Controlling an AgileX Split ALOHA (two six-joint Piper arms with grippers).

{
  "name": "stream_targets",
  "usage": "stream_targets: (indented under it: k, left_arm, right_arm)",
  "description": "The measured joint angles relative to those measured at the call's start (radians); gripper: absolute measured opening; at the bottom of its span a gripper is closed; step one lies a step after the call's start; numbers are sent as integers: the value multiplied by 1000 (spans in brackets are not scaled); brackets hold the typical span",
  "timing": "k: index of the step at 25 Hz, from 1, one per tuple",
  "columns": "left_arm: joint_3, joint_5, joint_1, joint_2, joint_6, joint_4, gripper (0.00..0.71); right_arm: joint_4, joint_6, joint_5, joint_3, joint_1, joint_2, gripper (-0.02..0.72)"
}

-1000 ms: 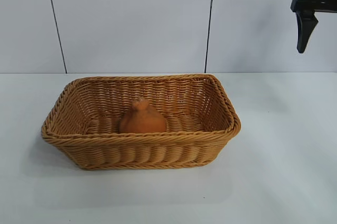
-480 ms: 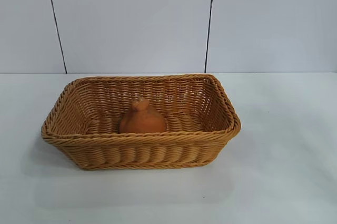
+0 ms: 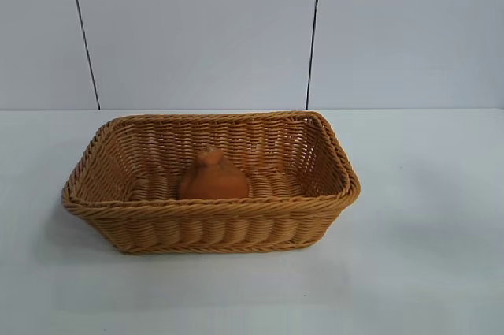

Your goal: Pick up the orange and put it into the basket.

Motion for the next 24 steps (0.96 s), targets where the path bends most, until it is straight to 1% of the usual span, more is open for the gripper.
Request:
stream_targets:
  k: [13, 20, 24]
  left_arm:
    - [0, 0, 0, 0, 0, 0, 642]
    - [0, 0, 0, 0, 0, 0, 642]
    - [0, 0, 0, 0, 0, 0, 642]
  right_arm:
    - [0, 0, 1, 5, 0, -357, 628]
    - [1, -1, 1, 5, 47, -366, 628]
    - [3, -3, 1, 5, 50, -366, 628]
